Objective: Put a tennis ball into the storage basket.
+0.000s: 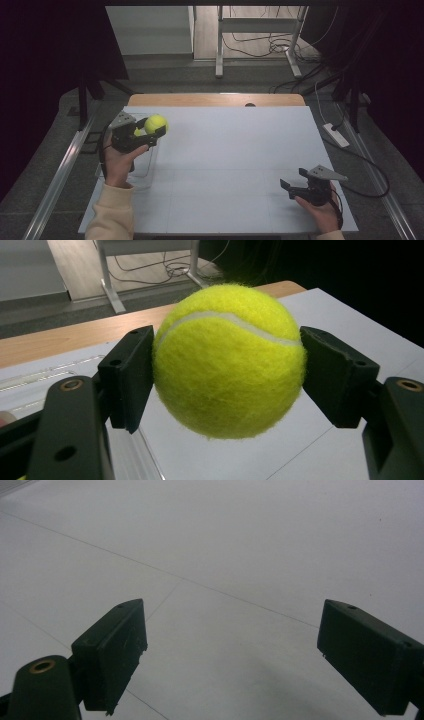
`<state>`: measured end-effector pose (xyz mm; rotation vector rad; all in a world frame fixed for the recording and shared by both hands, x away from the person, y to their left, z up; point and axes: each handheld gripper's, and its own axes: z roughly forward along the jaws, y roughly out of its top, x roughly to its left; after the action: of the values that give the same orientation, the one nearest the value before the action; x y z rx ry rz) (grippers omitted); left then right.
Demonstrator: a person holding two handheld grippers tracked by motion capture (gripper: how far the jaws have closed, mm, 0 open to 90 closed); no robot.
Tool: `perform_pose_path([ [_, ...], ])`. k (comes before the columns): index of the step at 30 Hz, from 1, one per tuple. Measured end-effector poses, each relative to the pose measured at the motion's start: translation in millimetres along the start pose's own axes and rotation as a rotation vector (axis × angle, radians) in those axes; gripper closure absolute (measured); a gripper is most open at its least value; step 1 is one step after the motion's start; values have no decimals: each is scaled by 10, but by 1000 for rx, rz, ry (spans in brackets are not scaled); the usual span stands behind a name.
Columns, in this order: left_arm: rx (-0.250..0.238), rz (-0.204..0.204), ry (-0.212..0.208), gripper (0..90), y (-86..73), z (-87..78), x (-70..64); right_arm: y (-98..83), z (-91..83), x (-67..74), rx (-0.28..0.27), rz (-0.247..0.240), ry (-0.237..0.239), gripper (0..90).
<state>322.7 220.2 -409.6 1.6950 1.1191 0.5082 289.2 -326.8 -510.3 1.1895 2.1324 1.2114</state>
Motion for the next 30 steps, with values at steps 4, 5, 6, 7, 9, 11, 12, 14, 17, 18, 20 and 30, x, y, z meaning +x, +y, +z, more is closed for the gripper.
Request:
perform_pose_path([
  [4,-3,-2,7,271,-3,-8,15,0,-1,-2,-1,-1,-1,121],
  [5,-2,-2,9,271,-3,-14,23,-1,0,-1,0,0,-1,121],
  [6,-2,-4,12,271,-4,-17,30,-2,1,0,1,0,0,121],
  [7,-3,-4,16,271,-5,-20,40,-2,2,1,1,0,0,121],
  [9,-3,-7,24,271,-9,-25,55,-1,2,0,0,-1,-1,121],
  [11,-1,-10,29,271,-13,-30,73,-2,1,0,0,0,-1,121],
  [12,-3,-13,31,271,-17,-34,87,-2,1,0,0,0,-1,121],
  [14,-3,-17,36,271,-20,-45,105,-2,1,-1,1,-2,0,121],
  [17,-8,-23,42,271,-23,-66,135,-1,0,1,2,-4,-2,121],
  [18,-10,-26,44,271,-24,-72,144,-1,1,0,1,-3,0,121],
  [20,-12,-32,45,271,-27,-86,164,-1,0,0,2,-3,-3,121],
  [30,-23,-56,66,271,-41,-148,254,-1,1,1,0,-2,-1,121],
])
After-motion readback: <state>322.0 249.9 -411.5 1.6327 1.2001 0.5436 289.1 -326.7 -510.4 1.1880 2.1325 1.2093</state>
